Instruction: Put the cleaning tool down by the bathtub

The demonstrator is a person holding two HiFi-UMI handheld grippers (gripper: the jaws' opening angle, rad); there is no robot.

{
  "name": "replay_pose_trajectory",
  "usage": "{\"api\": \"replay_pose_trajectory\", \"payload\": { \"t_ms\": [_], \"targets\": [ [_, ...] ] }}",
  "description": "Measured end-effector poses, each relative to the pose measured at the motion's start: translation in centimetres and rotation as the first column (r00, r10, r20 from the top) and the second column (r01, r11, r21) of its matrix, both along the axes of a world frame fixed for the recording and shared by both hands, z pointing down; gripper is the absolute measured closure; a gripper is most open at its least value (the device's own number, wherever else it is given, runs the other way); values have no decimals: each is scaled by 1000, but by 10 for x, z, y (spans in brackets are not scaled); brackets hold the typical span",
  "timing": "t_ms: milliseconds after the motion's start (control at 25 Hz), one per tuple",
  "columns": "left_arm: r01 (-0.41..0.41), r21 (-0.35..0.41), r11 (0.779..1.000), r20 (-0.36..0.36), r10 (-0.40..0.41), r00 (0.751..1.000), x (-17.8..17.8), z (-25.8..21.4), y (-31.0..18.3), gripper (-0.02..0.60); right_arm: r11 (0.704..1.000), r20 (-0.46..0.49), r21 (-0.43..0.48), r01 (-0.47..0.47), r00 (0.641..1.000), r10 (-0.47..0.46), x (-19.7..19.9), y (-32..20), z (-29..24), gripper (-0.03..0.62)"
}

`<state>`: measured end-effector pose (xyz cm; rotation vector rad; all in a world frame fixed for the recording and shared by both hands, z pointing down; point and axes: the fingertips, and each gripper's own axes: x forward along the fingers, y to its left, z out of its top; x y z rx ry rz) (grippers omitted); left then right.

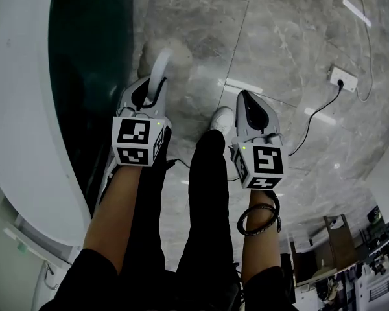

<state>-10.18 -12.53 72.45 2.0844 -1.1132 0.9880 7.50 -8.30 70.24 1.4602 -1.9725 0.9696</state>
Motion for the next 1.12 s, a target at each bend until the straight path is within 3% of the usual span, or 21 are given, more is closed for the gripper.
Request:
{"api": "replay_pose_trajectory", "payload": {
  "t_ms": [1120],
  "targets": [
    [2,-64,998,26,0,1000,-23,189,28,499,993,31,-92,80,996,-78,-24,33,172,569]
  ]
}}
